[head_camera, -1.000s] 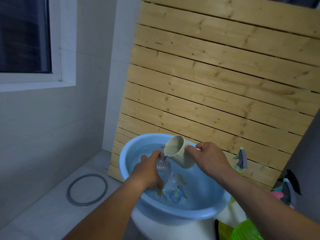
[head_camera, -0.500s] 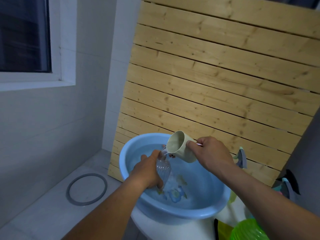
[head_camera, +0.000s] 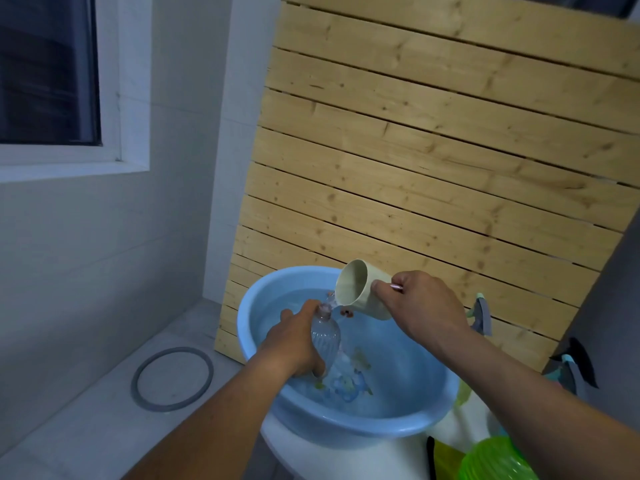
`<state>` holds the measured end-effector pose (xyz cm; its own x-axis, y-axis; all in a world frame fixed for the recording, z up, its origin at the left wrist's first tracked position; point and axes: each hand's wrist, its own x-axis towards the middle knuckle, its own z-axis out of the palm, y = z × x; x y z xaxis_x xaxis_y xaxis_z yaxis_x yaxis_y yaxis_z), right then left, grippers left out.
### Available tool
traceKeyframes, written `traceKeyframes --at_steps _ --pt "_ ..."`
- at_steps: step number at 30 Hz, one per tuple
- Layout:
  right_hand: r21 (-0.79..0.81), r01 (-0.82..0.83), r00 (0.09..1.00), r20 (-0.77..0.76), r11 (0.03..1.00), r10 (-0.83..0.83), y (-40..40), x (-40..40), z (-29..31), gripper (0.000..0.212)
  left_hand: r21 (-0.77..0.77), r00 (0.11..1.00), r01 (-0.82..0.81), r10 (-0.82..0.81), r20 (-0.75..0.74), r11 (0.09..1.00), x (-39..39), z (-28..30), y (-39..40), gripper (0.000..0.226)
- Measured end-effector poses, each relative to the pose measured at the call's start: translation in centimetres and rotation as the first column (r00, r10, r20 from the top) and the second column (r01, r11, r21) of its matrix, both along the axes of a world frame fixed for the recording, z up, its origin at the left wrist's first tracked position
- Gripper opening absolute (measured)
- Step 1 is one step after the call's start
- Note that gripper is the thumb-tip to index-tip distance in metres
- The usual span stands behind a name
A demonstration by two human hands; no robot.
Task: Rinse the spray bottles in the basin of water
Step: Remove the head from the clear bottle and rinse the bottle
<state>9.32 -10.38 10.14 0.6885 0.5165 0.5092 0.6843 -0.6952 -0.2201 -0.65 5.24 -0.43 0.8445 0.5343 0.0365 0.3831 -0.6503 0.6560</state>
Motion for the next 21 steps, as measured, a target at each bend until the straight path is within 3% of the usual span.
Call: traceKeyframes --at_steps 3,7,9,14,21 --pt "0.014 -0.010 0.999 -0.047 1.000 0.010 0.0 0.2 -0.1 0.044 -0.012 1.000 0.008 -0.008 0.018 1.000 0.0 0.0 0.1 0.099" --pt "0.138 0.021 0.955 -0.295 0.990 0.021 -0.3 0.7 -0.4 0.045 -0.073 0.993 -0.002 0.010 0.116 0.997 -0.1 0.0 0.2 0.095" --pt "0.082 0.040 0.949 -0.314 0.996 -0.012 -0.9 0.8 -1.1 0.043 -0.088 0.989 -0.034 0.046 0.140 0.996 0.0 0.1 0.3 0.099" --pt "-0.259 0.080 0.989 -0.096 0.962 -0.108 -1.9 0.7 -3.2 0.036 -0.116 0.972 -0.148 0.167 0.168 0.982 0.4 0.3 0.3 0.104" --pt "-0.564 0.069 0.997 0.076 0.823 -0.032 -1.9 0.8 -5.0 0.037 -0.092 0.962 -0.159 0.175 0.211 0.983 0.4 0.3 0.3 0.105"
